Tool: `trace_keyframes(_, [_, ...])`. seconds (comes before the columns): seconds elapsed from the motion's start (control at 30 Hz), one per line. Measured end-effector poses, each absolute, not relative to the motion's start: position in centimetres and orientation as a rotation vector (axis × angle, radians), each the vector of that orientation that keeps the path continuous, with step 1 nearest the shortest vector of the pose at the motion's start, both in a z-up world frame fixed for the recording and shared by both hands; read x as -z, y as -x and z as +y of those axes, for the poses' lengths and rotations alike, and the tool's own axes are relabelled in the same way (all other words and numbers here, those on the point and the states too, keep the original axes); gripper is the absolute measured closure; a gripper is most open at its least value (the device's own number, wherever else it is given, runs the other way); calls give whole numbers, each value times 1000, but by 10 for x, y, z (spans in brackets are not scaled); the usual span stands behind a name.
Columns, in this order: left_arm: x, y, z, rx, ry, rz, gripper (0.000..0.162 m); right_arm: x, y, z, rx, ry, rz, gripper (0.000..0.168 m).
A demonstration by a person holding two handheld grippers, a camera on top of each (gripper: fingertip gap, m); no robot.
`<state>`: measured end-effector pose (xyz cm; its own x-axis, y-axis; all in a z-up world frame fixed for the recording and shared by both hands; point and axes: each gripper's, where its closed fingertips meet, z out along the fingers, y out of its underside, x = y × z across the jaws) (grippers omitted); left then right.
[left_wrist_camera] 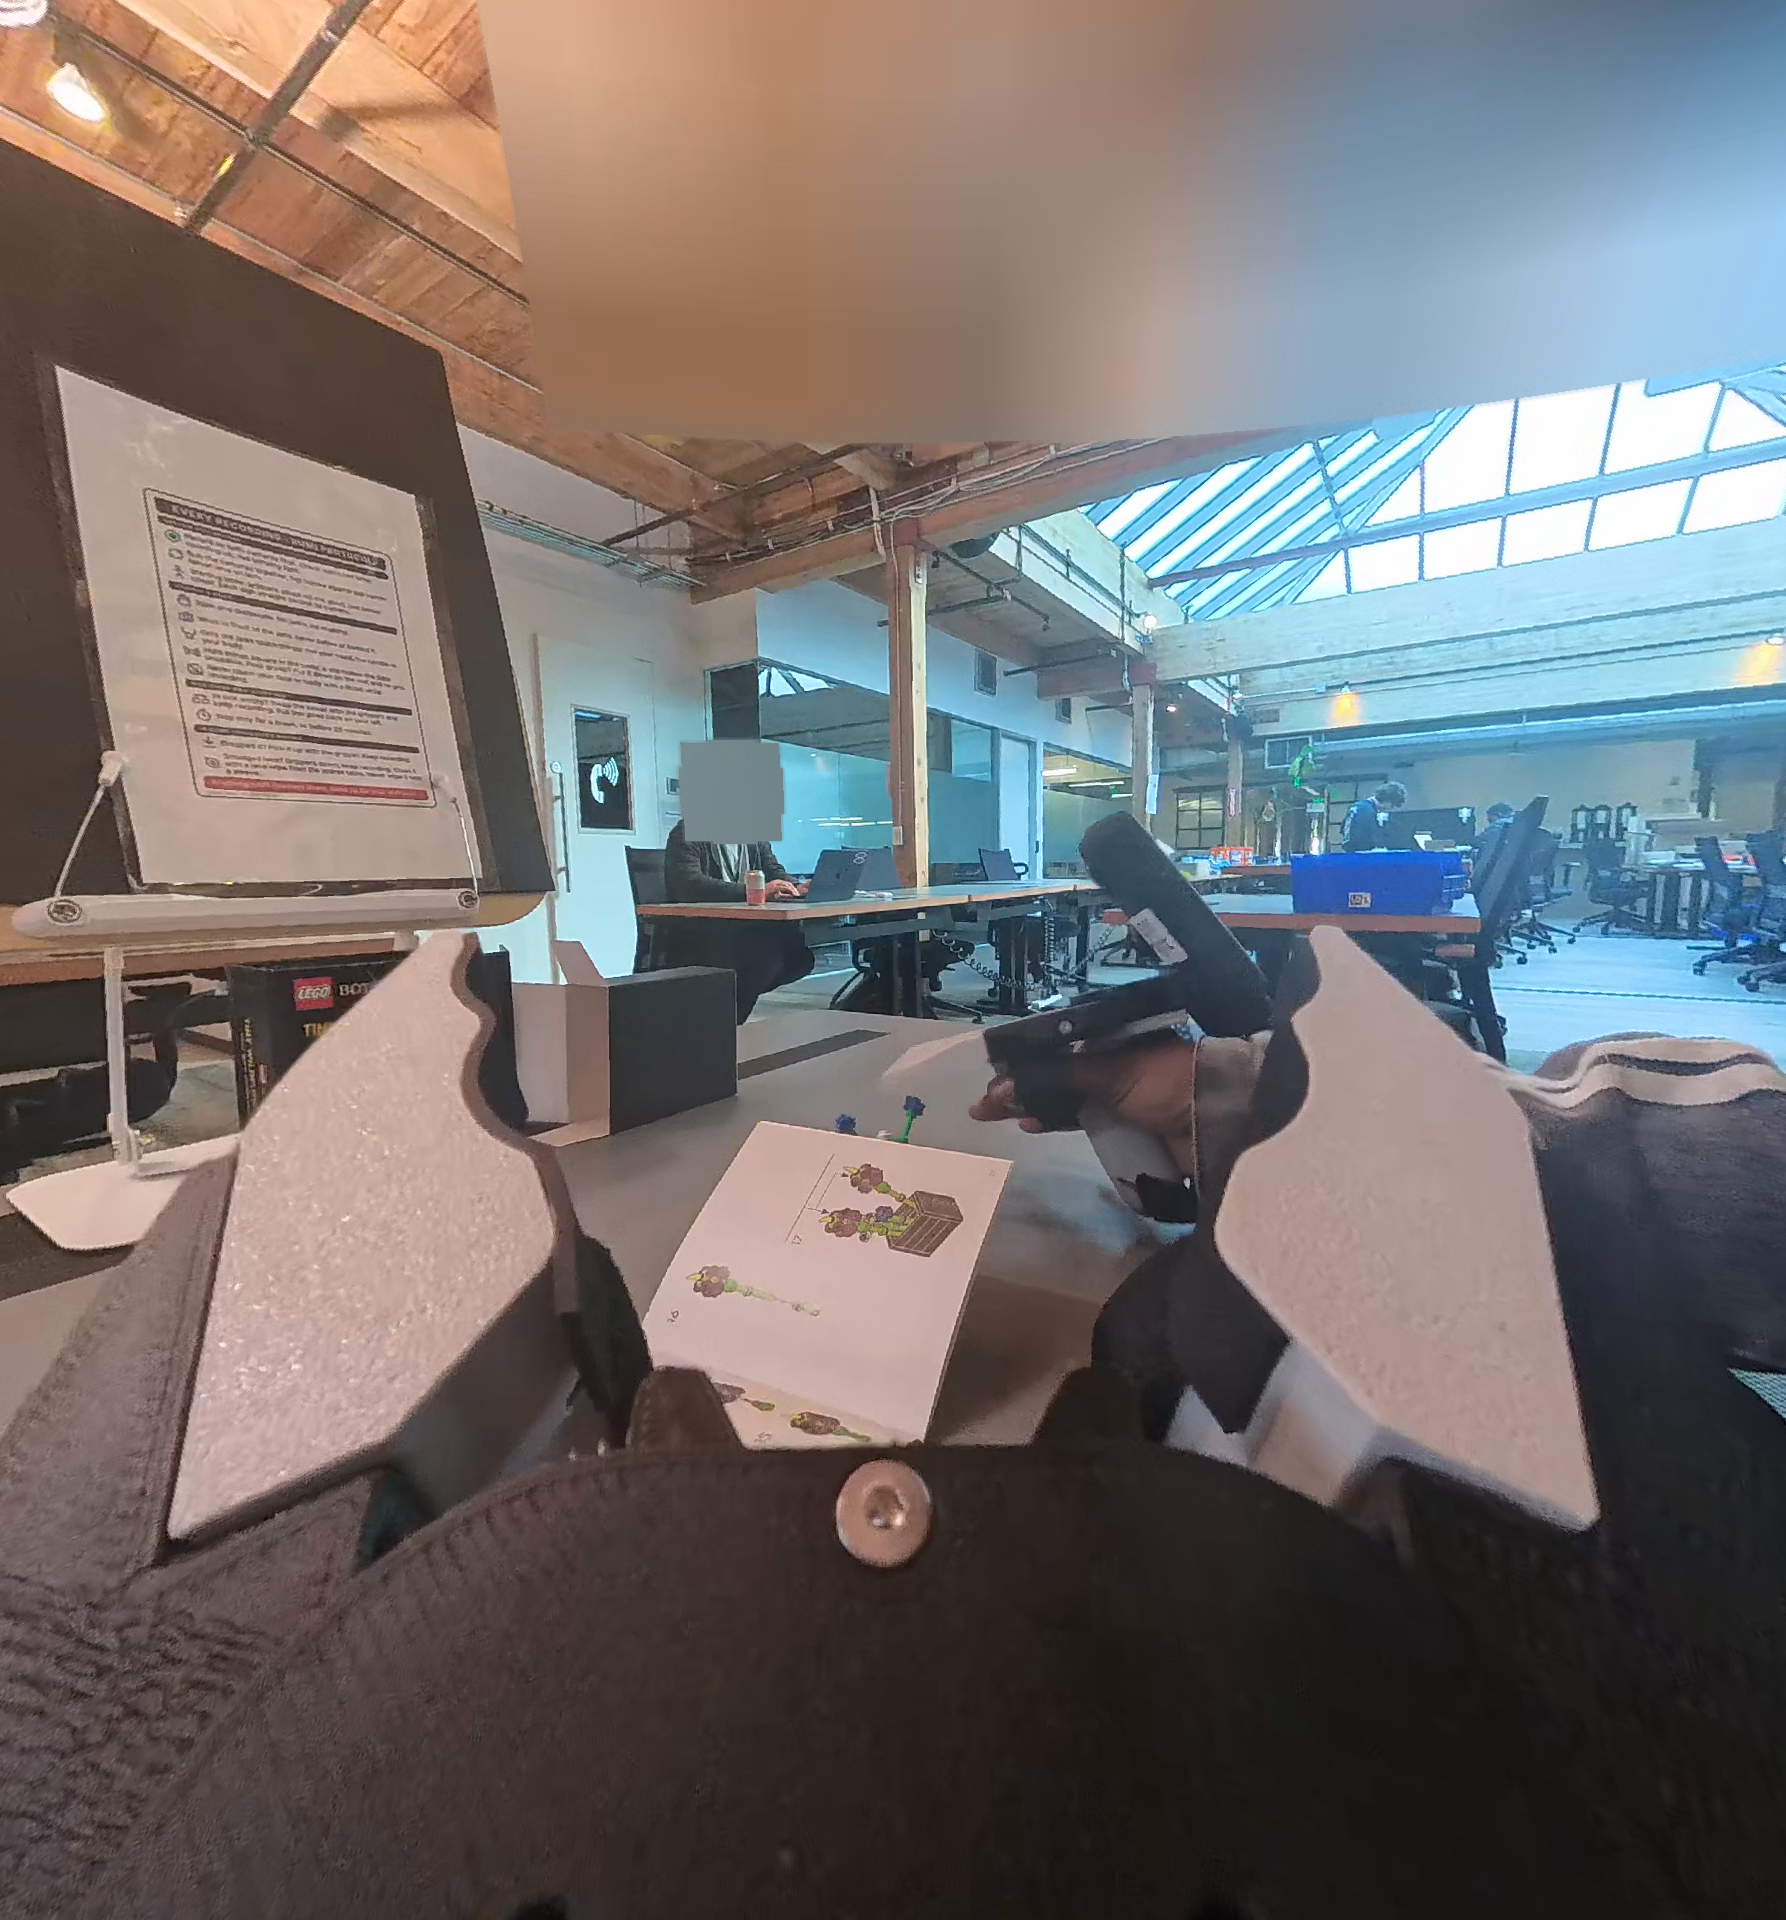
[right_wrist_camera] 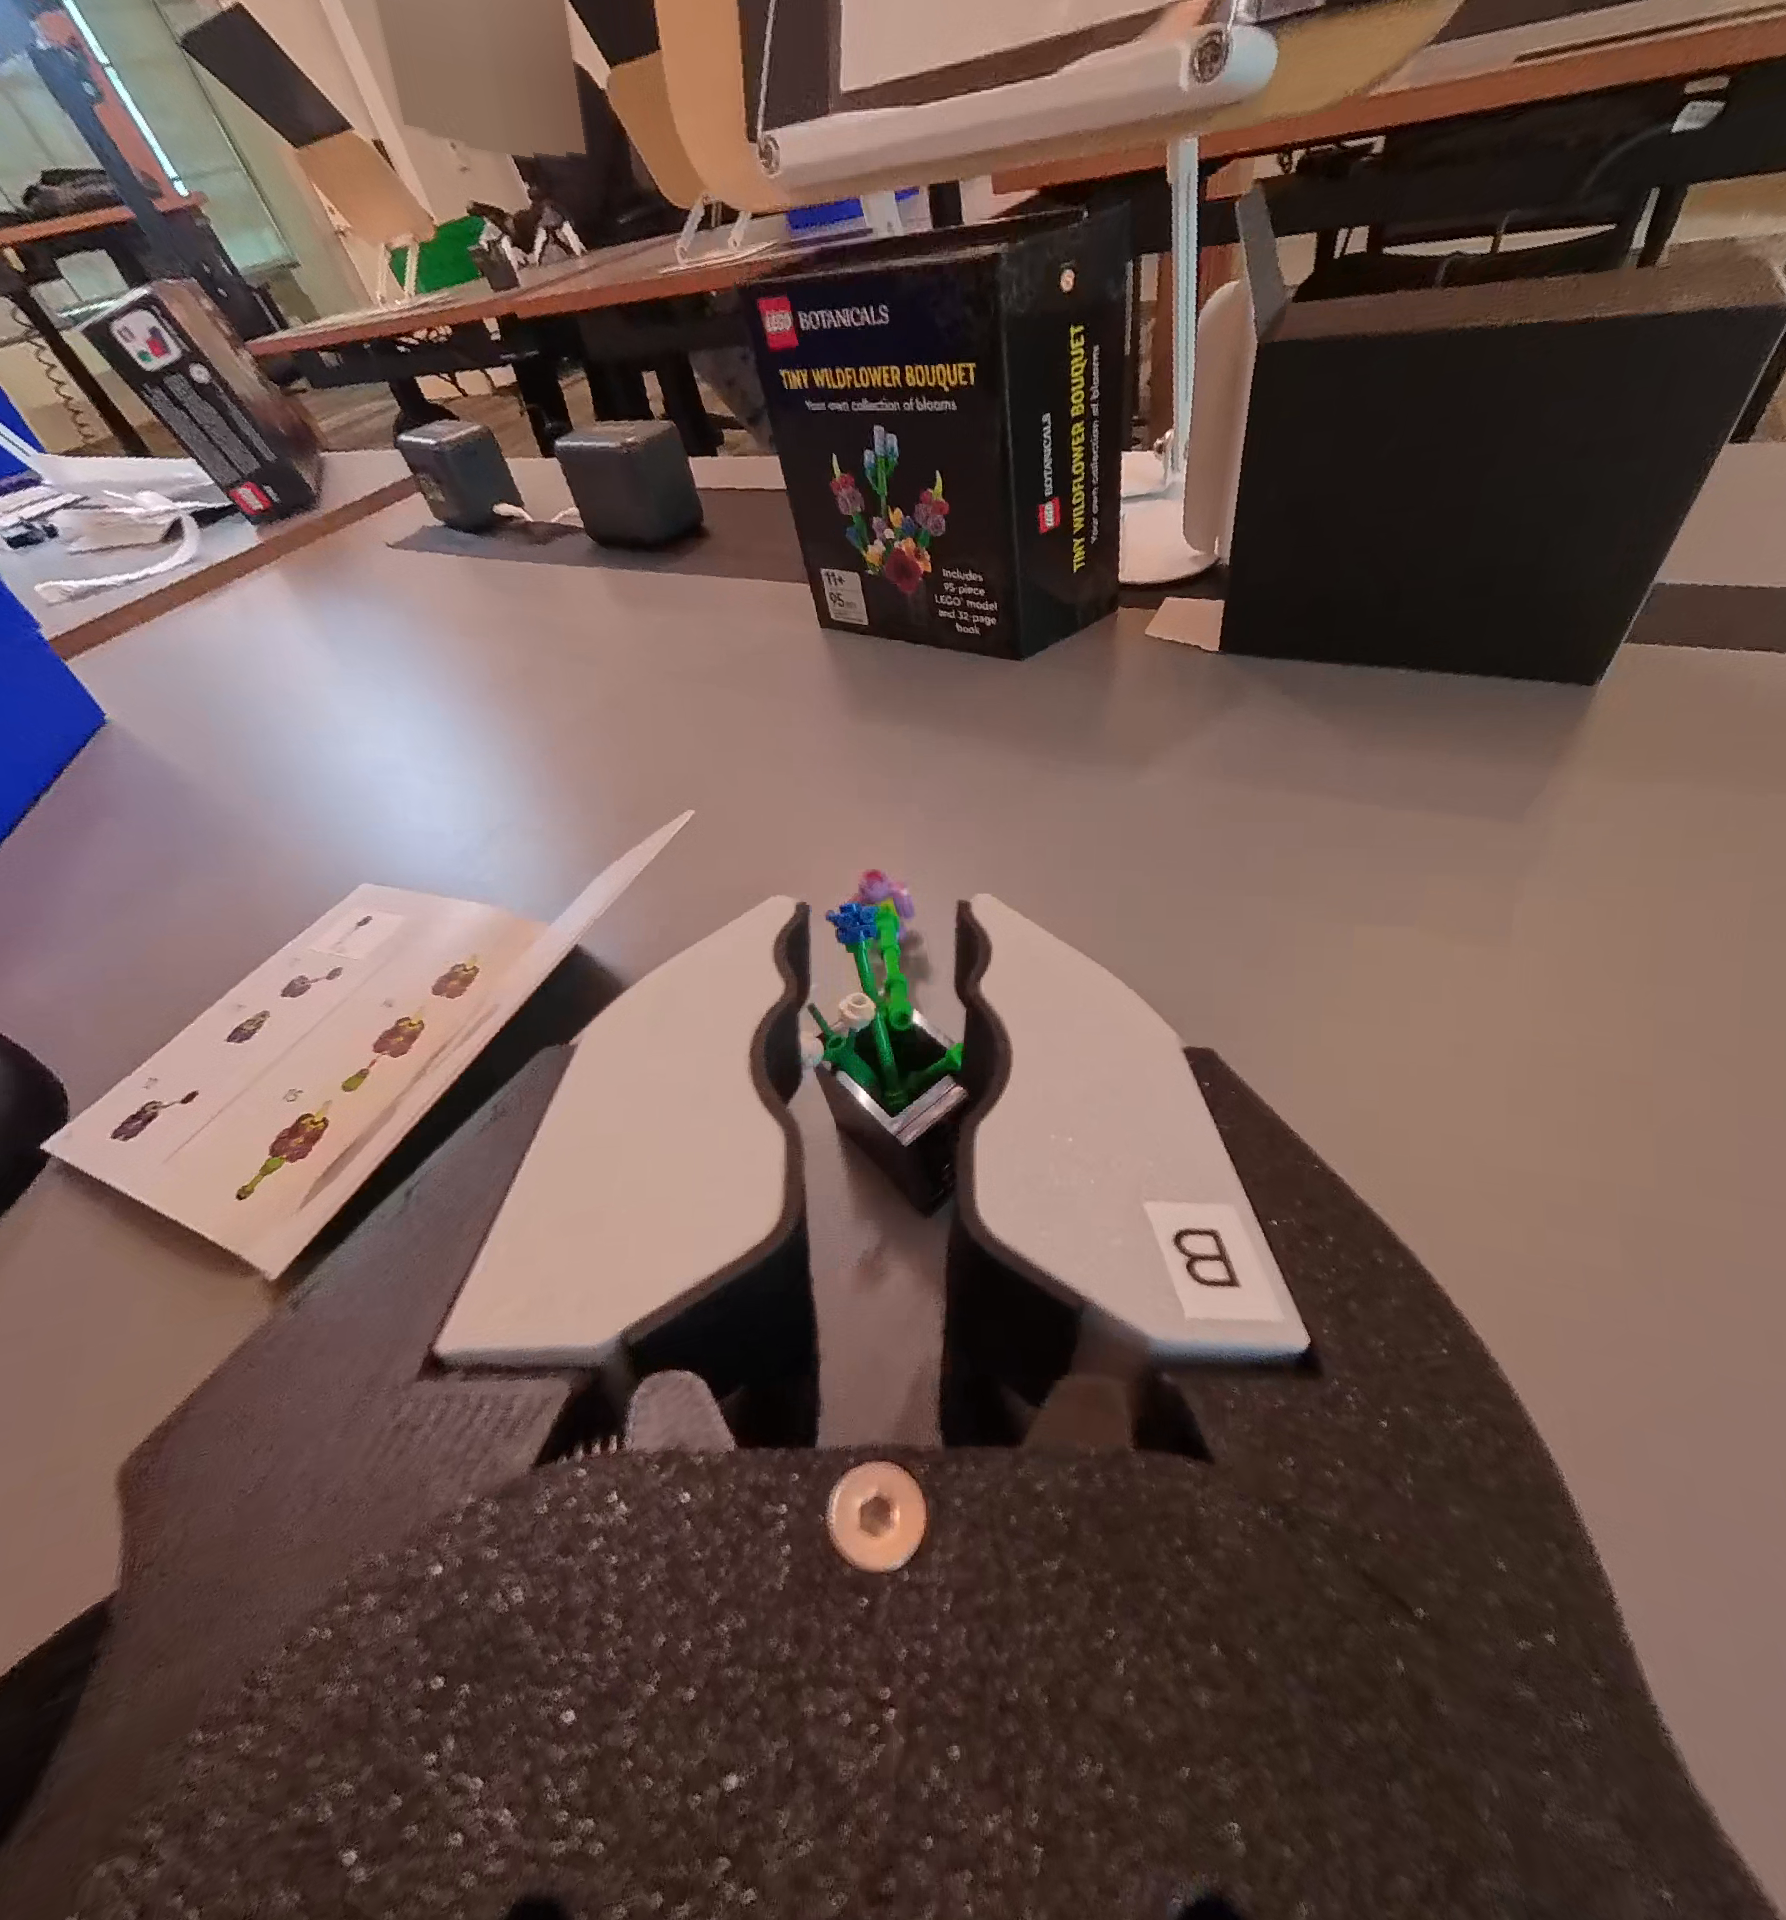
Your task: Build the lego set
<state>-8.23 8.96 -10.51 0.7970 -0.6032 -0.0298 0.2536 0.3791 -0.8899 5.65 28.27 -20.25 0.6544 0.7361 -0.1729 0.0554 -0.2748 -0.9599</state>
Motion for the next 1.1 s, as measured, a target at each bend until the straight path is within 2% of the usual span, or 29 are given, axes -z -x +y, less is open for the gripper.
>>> trace_keyframes(0.1, [105,81,89,562,1042,387,26,191,-63,282,-756,1721,-646,132])
trace_keyframes(0.17, [105,82,90,562,1046,385,27,168,-63,285,-777,1681,-723,133])
trace_keyframes(0.23, [104,82,90,568,1043,378,27,154,-53,287,-786,1708,-989,131])
trace_keyframes(0.27, [104,82,90,571,1040,374,27,153,-48,289,-779,1782,-1158,123])
trace_keyframes(0.37, [105,84,90,586,1046,363,27,153,-39,303,-709,1971,-1568,123])
trace_keyframes(0.4, [106,84,91,588,1051,364,28,153,-32,309,-691,1993,-1666,127])
trace_keyframes(0.5, [109,84,93,581,1067,371,29,175,-13,309,-635,1996,-2005,136])
trace_keyframes(0.63, [111,83,96,568,1082,375,32,219,-1,303,-482,2000,-2302,134])
trace_keyframes(1.1, [111,87,97,604,1074,355,36,250,-9,310,-432,2165,-2407,132])
